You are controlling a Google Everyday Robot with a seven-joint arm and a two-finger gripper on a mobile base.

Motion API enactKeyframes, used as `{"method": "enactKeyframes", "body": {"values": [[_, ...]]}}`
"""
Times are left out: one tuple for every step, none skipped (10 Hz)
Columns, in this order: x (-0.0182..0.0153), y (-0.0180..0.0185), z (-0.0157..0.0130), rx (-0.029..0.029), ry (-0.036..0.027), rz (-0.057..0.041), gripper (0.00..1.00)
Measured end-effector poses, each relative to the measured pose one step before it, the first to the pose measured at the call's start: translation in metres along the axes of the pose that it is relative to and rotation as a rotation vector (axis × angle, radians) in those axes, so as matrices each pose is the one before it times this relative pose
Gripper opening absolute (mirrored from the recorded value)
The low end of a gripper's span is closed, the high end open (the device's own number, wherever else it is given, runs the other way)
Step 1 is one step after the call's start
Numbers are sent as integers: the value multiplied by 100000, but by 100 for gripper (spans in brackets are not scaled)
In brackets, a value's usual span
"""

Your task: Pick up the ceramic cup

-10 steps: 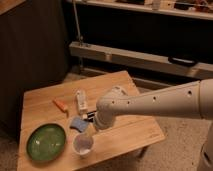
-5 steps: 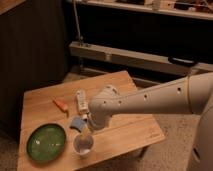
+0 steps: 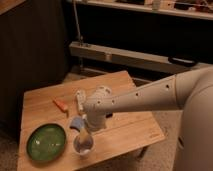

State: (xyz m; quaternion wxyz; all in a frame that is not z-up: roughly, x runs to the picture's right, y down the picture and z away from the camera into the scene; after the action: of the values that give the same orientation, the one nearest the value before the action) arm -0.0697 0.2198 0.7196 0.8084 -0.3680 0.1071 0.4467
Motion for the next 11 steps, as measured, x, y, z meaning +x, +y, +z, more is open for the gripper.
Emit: {"method": "enactKeyframes", "body": {"values": [[-91,18,723,-2996,3446,-441,58],[219,-503,270,-2444,817,194,49],[275,-294,-39,-2350,-227,-888,39],[-141,284,-253,-1781,-697,-2784,27],[-66,317,-222,831,1435,-1108,19],[-402,603,-199,2703,2704,-660,11],[-510,1209,-775,4368,3641,-2007,1],[63,125,-751,916,-256,-269,0],[-6,525,-1268,481,-1290,-1240,0],[-273,1323,-2157,128,-2330,-3211,0],[88,723,-2252,193,-1862,-1954,0]]}}
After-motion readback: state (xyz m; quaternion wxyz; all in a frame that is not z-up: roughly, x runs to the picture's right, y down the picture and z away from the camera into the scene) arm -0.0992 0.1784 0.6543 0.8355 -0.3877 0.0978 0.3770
